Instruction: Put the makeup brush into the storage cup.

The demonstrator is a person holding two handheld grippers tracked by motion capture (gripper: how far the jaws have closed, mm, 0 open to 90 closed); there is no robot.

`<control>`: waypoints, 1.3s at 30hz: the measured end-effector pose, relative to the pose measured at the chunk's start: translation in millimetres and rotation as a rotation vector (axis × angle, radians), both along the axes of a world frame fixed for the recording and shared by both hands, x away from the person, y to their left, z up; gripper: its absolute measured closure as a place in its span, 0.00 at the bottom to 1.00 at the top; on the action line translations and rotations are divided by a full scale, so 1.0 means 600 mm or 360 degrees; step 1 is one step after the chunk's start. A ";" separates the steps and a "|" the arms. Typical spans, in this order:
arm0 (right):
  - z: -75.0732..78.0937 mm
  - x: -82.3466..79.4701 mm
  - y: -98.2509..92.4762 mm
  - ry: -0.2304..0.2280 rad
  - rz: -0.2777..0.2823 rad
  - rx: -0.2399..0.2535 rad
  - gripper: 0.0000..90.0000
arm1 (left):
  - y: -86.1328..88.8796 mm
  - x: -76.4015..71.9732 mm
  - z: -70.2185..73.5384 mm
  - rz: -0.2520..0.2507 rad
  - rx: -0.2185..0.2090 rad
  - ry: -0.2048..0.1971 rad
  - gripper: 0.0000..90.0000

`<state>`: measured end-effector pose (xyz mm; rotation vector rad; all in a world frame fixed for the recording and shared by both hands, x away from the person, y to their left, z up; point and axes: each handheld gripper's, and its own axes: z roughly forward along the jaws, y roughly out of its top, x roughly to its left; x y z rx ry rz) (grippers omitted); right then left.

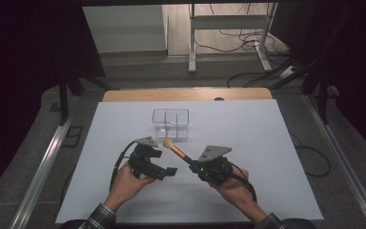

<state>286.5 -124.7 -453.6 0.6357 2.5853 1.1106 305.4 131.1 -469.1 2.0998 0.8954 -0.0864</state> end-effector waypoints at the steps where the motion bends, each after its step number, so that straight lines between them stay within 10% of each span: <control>1: 0.000 -0.001 0.002 -0.0004 -0.0001 0.0006 0.85 | -0.001 0.001 0.000 0.0003 -0.0011 0.0005 0.00; 26: -0.013 -0.013 0.023 0.0012 0.0020 0.0096 0.85 | -0.011 0.011 0.007 -0.0039 -0.0205 0.0035 0.05; 30: -0.018 -0.014 0.029 0.0039 0.0042 0.0074 0.85 | -0.009 0.009 0.010 -0.0040 -0.0260 0.0038 0.20; 35: -0.029 -0.015 0.038 0.0062 0.0066 0.0004 0.84 | 0.005 0.012 0.008 -0.0060 -0.0423 0.0130 0.73; 39: -0.031 -0.014 0.039 0.0078 0.0075 -0.0001 0.77 | 0.000 0.004 0.017 -0.0098 -0.0423 0.0120 0.76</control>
